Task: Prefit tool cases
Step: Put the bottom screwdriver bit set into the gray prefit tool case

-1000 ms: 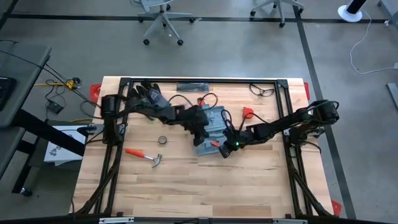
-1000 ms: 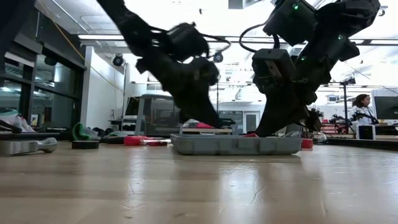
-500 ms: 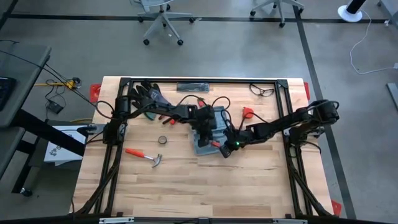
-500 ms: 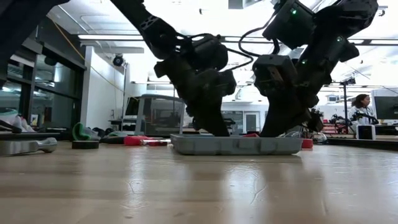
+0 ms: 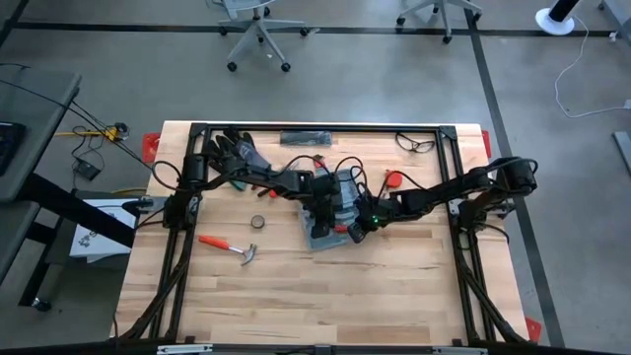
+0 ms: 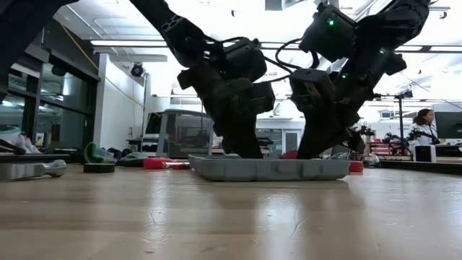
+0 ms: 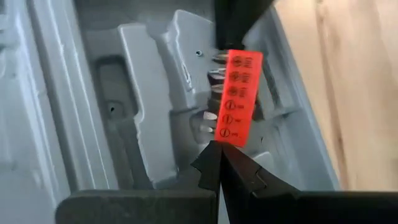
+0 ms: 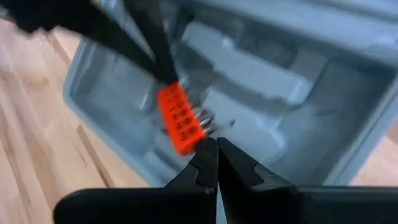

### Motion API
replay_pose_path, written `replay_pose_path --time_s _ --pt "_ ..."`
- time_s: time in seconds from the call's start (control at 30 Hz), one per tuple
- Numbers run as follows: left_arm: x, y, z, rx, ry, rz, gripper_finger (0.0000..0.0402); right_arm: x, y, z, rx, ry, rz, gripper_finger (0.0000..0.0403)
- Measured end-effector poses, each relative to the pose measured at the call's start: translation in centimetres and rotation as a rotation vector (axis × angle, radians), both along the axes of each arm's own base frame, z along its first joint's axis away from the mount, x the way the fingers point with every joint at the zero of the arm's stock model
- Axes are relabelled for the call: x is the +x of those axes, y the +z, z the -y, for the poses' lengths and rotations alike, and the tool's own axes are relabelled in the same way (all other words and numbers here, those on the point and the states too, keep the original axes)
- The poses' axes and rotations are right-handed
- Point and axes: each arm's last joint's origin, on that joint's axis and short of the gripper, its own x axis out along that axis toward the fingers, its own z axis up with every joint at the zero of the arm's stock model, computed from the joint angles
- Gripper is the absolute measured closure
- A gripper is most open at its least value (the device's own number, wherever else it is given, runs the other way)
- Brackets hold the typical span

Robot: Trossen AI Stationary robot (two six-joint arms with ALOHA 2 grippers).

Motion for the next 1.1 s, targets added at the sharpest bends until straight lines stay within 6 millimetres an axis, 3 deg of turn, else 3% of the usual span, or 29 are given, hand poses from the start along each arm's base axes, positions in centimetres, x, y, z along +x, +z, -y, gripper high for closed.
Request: replay_pose_path --time_s 0.53,0.8,1.0,1.1 --pt "-0.7 1.8 -0.7 -0.017 0.011 -0.013 0.0401 0.0 0.0 -0.1 0.022 0.021 -0.004 0.0403" --pt "-1.9 2.7 1.1 0.012 -0.033 -0.071 0.0402 -0.1 0.0 -1.1 0.027 0.047 -0.003 0.0403" --pt "-4.9 4.3 1.5 0.018 0.082 -0.017 0.0402 0.0 0.0 -0.7 0.010 0.032 0.004 0.0403" --pt "-7.1 4.0 2.1 -0.017 0.150 -0.026 0.0402 0.1 0.0 -0.5 0.003 0.032 0.011 0.0403"
